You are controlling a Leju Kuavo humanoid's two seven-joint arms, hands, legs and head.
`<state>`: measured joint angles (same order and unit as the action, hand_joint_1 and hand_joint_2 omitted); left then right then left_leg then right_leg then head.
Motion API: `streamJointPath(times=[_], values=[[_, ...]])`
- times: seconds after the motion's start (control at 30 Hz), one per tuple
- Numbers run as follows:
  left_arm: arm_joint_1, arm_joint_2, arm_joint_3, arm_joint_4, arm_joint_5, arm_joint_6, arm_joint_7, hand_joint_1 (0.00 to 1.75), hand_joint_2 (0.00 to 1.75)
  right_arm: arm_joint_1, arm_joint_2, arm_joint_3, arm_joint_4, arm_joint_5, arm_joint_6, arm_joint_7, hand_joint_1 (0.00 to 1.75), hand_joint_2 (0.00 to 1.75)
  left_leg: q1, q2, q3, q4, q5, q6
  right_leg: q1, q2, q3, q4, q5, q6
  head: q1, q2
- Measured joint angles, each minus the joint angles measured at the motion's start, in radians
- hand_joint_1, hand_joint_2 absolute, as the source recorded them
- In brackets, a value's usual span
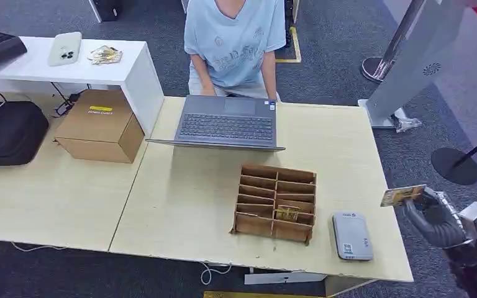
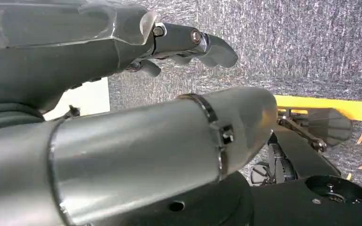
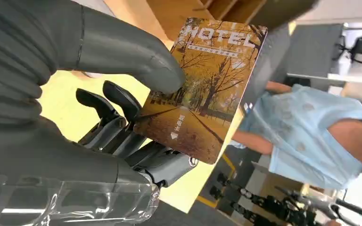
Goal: Pass the card to the sensor for recognition and then transmit it.
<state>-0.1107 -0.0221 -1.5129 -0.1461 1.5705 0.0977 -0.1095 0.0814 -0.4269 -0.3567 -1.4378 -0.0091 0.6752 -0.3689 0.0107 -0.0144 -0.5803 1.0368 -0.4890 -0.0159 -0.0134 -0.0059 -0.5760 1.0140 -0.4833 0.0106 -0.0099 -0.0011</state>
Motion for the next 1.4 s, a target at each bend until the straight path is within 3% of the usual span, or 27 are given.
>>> streamJointPath(times=[0.27, 0.77, 1.4], values=[[0.0, 0.003, 0.0, 0.0, -0.003, -0.004, 0.0, 0.0, 0.0, 0.088, 0.017, -0.031, -0.073, 0.147, 0.039, 0.047, 1.75, 1.75, 0.0, 0.0, 0.0, 0.0, 0.0, 0.0, 0.0, 0.0, 0.0, 0.0, 0.0, 0.0, 0.0, 0.0], [-0.001, 0.003, 0.0, 0.0, 0.0, -0.005, 0.004, 0.0, 0.0, 0.1, 0.125, -0.007, -0.065, 0.441, -0.139, 0.234, 1.75, 1.75, 0.0, 0.002, 0.0, 0.0, 0.0, 0.0, 0.0, 0.002, 0.0, 0.0, 0.0, 0.0, 0.0, 0.0], [-0.001, 0.004, 0.0, 0.0, 0.0, -0.007, 0.015, 0.0, 0.0, 0.037, 0.121, 0.047, 0.035, 0.449, -0.172, 0.269, 1.75, 1.75, 0.0, 0.002, 0.0, 0.0, 0.0, 0.0, 0.0, 0.002, 0.0, 0.0, 0.0, 0.0, 0.0, 0.0]])
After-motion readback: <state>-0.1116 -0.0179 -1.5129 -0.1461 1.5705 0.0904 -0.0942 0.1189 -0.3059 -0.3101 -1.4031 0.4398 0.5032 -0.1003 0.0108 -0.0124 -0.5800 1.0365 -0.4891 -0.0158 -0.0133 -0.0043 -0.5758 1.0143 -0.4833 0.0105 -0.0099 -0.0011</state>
